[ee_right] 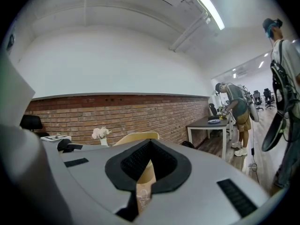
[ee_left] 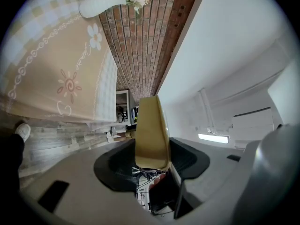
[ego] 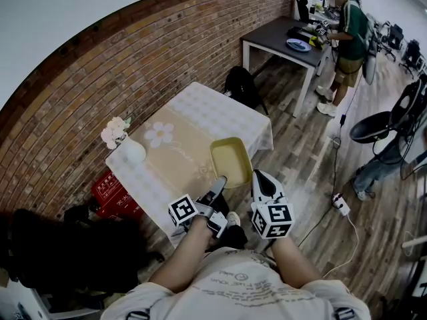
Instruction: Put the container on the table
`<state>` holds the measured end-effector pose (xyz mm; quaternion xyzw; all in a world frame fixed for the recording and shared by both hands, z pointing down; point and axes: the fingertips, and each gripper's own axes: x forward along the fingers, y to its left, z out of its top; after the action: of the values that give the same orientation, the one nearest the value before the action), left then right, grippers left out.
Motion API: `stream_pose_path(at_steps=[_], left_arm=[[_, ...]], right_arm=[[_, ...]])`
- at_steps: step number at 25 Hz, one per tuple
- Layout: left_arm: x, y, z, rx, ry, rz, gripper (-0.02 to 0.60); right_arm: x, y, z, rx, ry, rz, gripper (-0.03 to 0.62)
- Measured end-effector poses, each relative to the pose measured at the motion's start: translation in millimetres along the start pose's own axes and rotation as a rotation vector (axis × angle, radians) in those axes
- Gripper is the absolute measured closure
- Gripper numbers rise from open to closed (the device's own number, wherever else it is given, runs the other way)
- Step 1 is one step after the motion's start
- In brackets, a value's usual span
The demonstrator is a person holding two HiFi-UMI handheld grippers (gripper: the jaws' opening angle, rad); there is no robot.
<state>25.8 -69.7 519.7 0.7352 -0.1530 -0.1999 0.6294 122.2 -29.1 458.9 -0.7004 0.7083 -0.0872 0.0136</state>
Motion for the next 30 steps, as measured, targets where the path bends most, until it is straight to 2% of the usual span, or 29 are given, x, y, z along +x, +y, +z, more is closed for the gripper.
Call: stream_pose_path(at_steps=[10, 13, 16, 22, 30], left_arm=[[58, 14, 41, -0.031, 0.002, 0.011, 0.353], [72, 26, 62, 0.001, -0.013, 0.027, 0.353], [86, 36, 80, -0.001, -0.025, 0.037, 0.353], [119, 45, 107, -0.036, -0.015, 0.018, 0.353], [157, 68, 146, -0.032, -0.038, 0.018, 0.353]], right_arm=[[68, -35, 9, 0.002, 0.01, 0.004, 0.592], [91, -40, 15, -0.002, 0.012, 0.014, 0.592], [114, -45, 16, -0.006, 0.023, 0.022, 0.592], [160, -57, 25, -0.018, 0.041, 0.035, 0.592], [217, -82, 29, -0.036, 0.068, 0.051, 0.592]])
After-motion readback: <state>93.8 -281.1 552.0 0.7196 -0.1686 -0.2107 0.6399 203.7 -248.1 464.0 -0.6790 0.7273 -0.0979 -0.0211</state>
